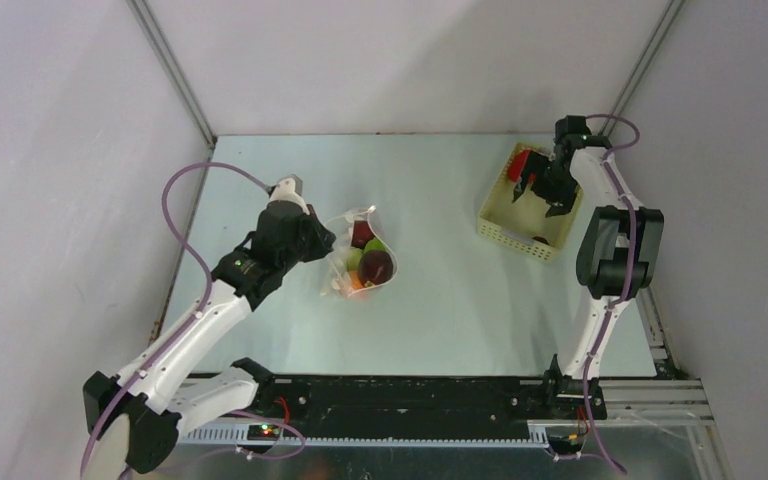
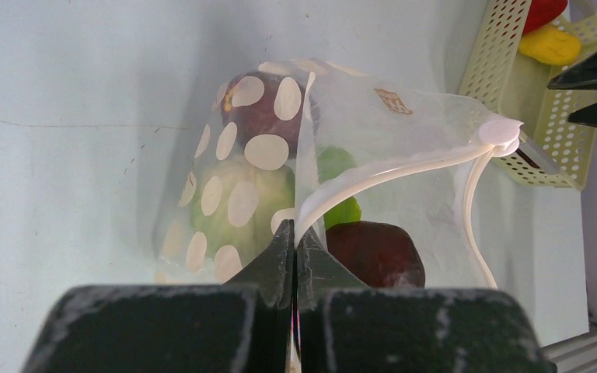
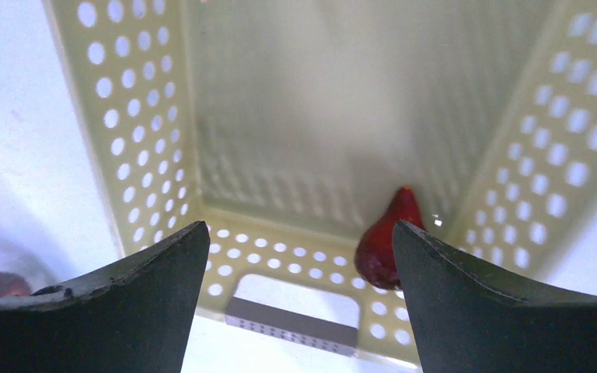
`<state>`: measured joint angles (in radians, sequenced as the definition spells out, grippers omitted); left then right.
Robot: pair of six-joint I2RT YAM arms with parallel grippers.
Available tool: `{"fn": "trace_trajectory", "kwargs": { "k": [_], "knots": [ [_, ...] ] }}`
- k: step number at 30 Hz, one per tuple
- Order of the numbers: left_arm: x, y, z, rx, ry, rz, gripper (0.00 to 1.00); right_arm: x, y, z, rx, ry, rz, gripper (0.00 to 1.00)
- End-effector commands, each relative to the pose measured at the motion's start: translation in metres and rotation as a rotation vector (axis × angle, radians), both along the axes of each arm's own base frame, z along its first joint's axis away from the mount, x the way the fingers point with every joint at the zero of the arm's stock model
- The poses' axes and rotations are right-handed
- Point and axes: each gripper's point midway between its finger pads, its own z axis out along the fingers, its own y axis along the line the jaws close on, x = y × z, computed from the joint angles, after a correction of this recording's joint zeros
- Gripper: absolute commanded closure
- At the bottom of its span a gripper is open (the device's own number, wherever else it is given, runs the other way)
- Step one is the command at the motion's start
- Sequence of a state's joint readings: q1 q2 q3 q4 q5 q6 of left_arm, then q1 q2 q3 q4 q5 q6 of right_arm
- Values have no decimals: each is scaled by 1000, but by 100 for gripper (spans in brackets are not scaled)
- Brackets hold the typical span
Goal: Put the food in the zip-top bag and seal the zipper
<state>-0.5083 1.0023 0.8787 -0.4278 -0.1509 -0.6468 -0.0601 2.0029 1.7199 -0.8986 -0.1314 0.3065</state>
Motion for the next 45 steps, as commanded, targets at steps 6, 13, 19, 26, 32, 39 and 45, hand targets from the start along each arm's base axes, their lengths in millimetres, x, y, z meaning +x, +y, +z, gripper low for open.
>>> {"fn": "trace_trajectory", "kwargs": {
  "k": [6, 13, 19, 26, 32, 39, 45],
  "knots": [
    [7, -1, 2, 2, -23, -5, 100, -40, -31, -2, -297, 202, -40, 12],
    [7, 1, 0, 6, -19, 1, 100, -51, -41, -13, -360, 272, -71, 22],
    [8, 1, -1, 5, -18, 2, 100, -58, -28, -28, -371, 320, -36, 31],
    [8, 3, 0, 2, -21, 6, 100, -61, -27, -44, -371, 361, -41, 35],
    [9, 4, -1, 3, -19, 9, 100, -65, -35, -59, -406, 408, -64, 37],
    [11, 4, 0, 6, -21, 8, 100, -63, -29, -70, -368, 421, -51, 44],
    [13, 3, 0, 7, -17, 6, 100, -65, -27, -70, -349, 423, -36, 60]
  ]
}}
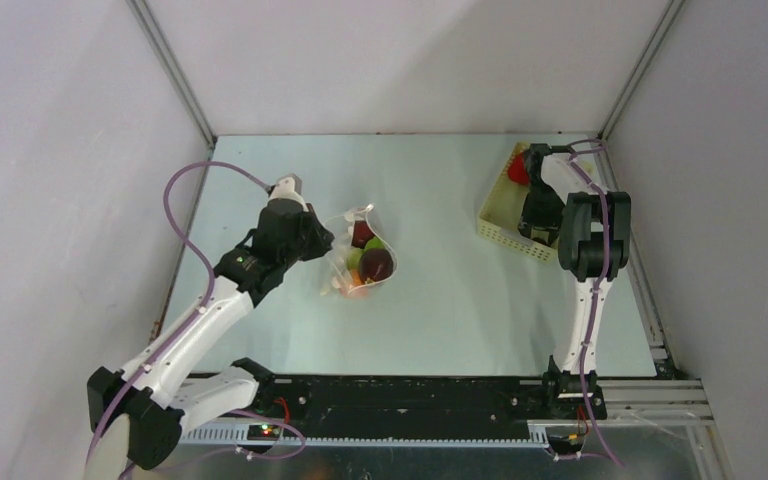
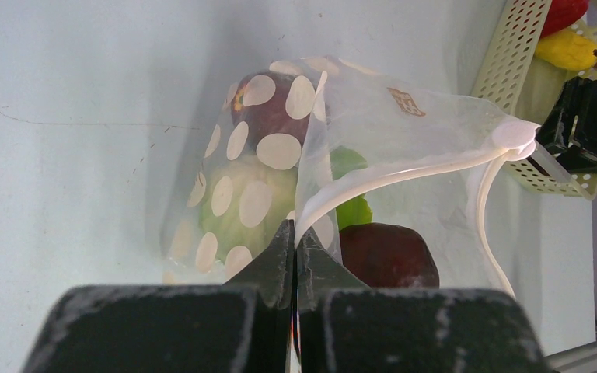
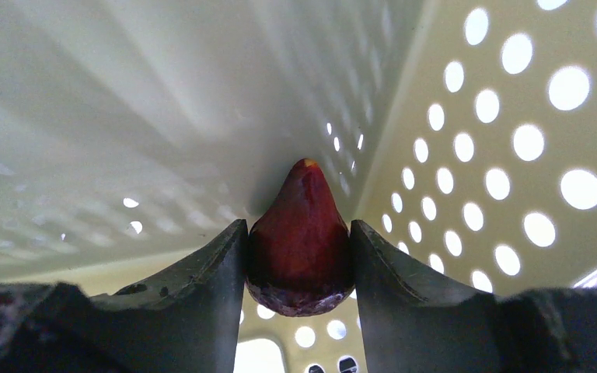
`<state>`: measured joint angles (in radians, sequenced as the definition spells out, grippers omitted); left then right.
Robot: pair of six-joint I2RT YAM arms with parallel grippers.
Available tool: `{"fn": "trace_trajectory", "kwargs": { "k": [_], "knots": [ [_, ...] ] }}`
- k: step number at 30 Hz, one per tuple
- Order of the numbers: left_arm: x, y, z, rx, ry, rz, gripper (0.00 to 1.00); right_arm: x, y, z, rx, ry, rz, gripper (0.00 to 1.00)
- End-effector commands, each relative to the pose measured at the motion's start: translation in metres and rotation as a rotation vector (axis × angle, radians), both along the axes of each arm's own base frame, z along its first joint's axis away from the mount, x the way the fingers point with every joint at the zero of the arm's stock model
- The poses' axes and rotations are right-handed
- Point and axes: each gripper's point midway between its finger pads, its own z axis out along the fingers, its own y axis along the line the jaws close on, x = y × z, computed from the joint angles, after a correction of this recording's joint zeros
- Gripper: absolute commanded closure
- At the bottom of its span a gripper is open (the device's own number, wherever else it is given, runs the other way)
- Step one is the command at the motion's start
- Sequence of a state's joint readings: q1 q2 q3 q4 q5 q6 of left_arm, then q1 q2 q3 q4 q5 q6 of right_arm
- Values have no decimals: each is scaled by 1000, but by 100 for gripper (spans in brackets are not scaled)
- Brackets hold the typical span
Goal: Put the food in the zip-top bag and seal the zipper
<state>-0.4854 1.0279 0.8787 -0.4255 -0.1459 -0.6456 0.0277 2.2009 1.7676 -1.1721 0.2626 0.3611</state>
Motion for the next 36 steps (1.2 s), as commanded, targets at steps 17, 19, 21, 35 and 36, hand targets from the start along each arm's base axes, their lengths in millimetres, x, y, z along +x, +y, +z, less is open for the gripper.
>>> {"fn": "trace_trajectory", "kwargs": {
  "k": [17, 19, 21, 35, 36],
  "knots": [
    [9, -2, 7, -6, -38, -15, 100, 40, -8, 82, 64, -335, -36, 100],
    [9, -3, 7, -10, -37, -16, 100, 44, -11, 98, 54, -389, -43, 100],
    [9, -4, 7, -13, -36, -18, 100, 48, -13, 113, 50, -445, -43, 100],
    [5, -2, 20, -33, -61, -16, 100, -8, 190, 265, 665, -962, 545, 100],
    [4, -3, 21, -37, -59, -18, 100, -24, 219, 272, 728, -984, 609, 100]
  ]
}}
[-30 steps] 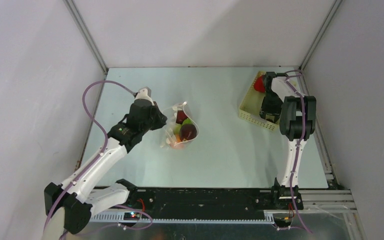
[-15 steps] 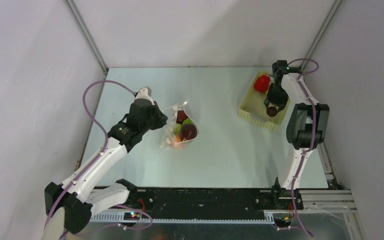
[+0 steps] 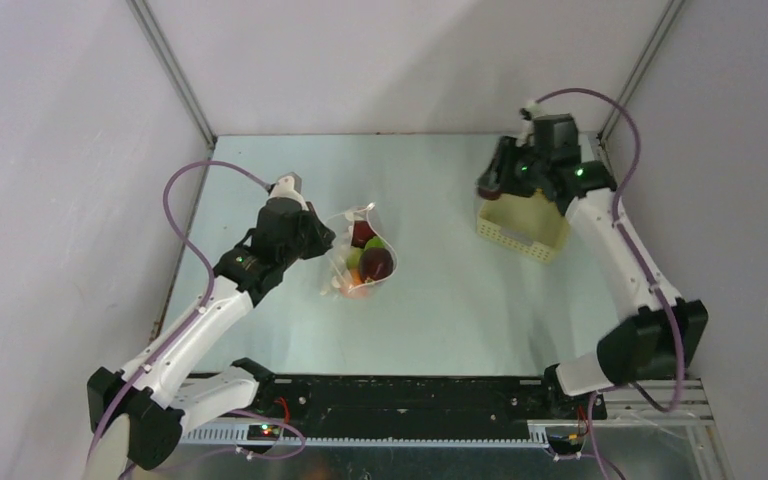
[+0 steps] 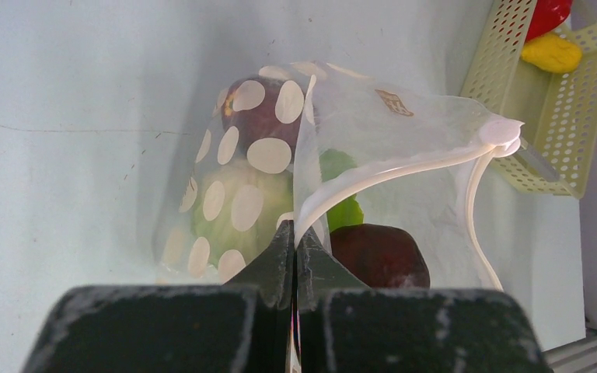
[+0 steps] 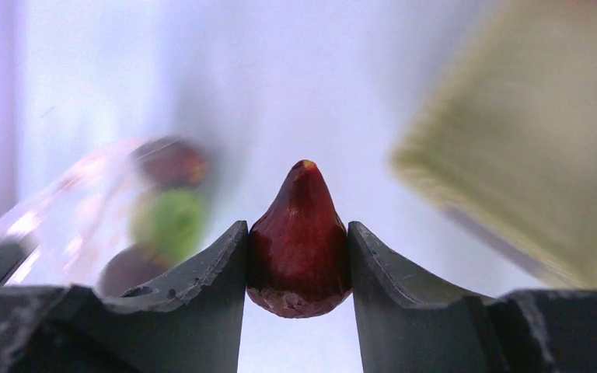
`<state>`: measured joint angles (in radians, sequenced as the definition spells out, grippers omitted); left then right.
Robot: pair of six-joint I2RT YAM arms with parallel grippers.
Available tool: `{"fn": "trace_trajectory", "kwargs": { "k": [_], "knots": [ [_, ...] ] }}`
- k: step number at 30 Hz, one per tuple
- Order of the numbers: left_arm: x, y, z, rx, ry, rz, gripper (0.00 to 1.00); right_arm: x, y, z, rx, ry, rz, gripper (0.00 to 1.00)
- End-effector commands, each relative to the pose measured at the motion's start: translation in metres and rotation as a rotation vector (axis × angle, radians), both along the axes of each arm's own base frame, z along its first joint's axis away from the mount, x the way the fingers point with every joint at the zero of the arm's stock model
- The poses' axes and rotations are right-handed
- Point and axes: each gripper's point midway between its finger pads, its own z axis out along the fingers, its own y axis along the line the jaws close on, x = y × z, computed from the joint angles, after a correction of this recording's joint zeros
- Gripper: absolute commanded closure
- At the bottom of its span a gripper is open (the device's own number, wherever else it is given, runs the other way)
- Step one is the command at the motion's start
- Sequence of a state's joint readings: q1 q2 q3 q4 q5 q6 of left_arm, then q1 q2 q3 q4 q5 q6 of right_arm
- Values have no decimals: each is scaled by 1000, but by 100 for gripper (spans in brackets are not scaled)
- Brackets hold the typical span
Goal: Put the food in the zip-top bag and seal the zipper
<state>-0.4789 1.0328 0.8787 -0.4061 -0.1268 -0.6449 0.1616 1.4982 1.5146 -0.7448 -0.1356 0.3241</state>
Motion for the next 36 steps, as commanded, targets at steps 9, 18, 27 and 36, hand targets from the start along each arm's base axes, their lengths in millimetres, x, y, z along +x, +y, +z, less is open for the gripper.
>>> {"fn": "trace_trajectory", "kwargs": {
  "k": [9, 18, 27, 36],
  "knots": [
    [-5, -1, 30, -37, -59, -23, 100, -100, 251, 84, 314, -330, 588, 99],
    [-11, 7, 39, -28, -67, -4, 100, -110, 316, 43, 120, -305, 543, 85],
    [-15, 10, 45, -36, -80, 0, 100, -121, 328, 41, 43, -321, 517, 31],
    [-16, 10, 46, -27, -66, -5, 100, -141, 319, 58, 50, -346, 552, 1]
  ]
}}
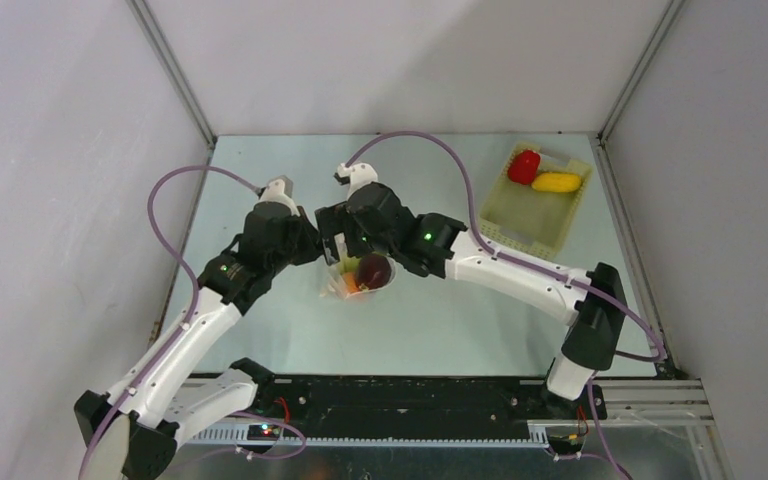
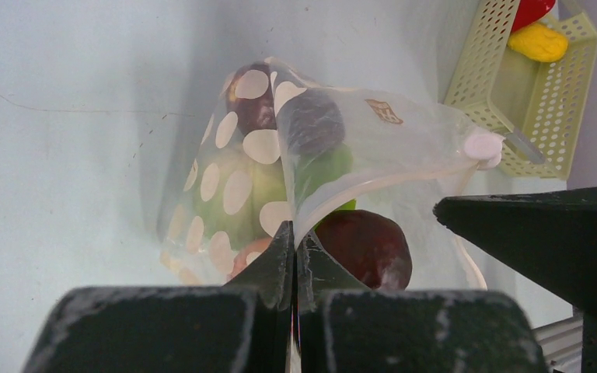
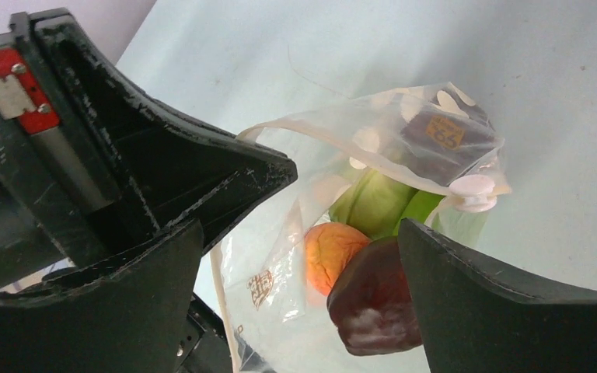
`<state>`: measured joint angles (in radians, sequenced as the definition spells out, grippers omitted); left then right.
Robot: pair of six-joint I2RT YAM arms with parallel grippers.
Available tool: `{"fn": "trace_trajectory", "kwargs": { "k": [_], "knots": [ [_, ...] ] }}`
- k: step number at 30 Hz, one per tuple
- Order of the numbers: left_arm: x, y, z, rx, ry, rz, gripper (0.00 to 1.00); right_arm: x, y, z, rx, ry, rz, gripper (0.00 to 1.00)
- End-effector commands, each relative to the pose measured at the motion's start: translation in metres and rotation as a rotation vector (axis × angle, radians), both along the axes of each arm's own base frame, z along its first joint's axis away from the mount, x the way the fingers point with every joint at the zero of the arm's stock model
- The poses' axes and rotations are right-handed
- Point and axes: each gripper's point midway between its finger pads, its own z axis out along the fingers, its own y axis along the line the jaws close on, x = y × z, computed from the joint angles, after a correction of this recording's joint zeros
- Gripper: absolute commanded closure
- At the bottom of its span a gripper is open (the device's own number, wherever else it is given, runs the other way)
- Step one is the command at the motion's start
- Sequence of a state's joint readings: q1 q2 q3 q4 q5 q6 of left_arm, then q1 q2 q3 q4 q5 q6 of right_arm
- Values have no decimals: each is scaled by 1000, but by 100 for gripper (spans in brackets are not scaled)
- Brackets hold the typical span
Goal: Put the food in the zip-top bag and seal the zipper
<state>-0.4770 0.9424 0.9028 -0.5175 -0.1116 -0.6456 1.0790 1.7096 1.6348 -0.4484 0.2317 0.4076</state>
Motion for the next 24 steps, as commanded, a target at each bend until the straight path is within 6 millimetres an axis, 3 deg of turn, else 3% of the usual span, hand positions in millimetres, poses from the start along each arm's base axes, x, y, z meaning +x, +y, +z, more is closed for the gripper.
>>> {"fn": "trace_trajectory", "kwargs": {
  "k": [1, 4, 8, 10, 14, 15, 16, 17, 18, 19, 21, 22, 23, 24],
  "knots": [
    [6, 2, 31, -16, -69, 10, 100, -8, -16, 56, 87, -84, -9, 1],
    [4, 5, 34, -5, -69, 18, 100, -6, -37, 61, 84, -115, -54, 1],
    [2, 8, 34, 5, -67, 23, 100, 10, -87, 68, 76, -151, -173, 0],
    [1, 7, 33, 1, -67, 14, 100, 30, -133, 70, 63, -135, -302, 1],
    [3, 3, 36, -12, -76, -1, 100, 67, -217, 54, -36, -104, -521, 0],
    [3, 2, 37, -12, -80, -2, 100, 73, -229, 47, -54, -96, -548, 1],
    [3, 2, 37, -10, -80, -2, 100, 89, -256, 41, -76, -95, -612, 1],
    [4, 3, 38, -8, -81, -1, 100, 96, -265, 38, -75, -88, -622, 1],
    [4, 4, 37, -2, -77, 3, 100, 113, -293, 32, -88, -80, -692, 1],
    [4, 4, 37, 1, -77, 6, 100, 120, -302, 28, -83, -64, -704, 1],
    [4, 5, 37, 3, -77, 7, 100, 150, -353, 6, -96, 7, -827, 1],
    [4, 5, 37, 5, -77, 6, 100, 158, -362, 5, -91, 24, -849, 1],
    [4, 4, 37, 4, -77, 5, 100, 170, -382, -12, -101, 77, -890, 1],
    [5, 3, 38, -1, -79, 3, 100, 179, -390, -9, -93, 82, -905, 2]
  ]
}}
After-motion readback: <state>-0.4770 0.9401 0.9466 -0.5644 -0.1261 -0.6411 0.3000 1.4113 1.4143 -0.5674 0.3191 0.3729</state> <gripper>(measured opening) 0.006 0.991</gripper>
